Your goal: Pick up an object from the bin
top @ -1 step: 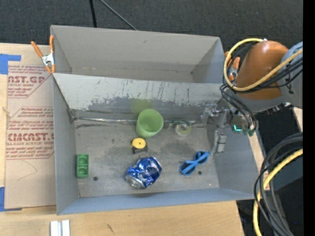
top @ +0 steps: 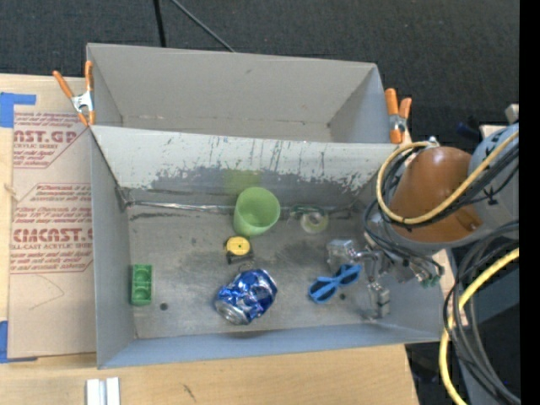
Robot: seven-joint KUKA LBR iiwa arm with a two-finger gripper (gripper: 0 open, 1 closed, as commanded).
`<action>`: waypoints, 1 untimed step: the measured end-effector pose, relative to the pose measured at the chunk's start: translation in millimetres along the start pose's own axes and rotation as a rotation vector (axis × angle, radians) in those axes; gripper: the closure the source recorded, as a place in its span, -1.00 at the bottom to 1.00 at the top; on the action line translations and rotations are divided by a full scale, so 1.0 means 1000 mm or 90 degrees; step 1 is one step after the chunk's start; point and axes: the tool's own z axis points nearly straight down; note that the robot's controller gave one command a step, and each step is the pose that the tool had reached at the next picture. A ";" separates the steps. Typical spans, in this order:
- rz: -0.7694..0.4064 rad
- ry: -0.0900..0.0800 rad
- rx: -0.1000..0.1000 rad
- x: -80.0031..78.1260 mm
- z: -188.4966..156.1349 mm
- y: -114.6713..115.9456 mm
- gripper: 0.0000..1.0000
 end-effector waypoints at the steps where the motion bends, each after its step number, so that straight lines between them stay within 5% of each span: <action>1: 0.000 -0.002 0.002 -0.002 -0.002 0.000 1.00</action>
Offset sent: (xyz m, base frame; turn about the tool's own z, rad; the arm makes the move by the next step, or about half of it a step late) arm 0.0000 0.0000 0.0000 0.0000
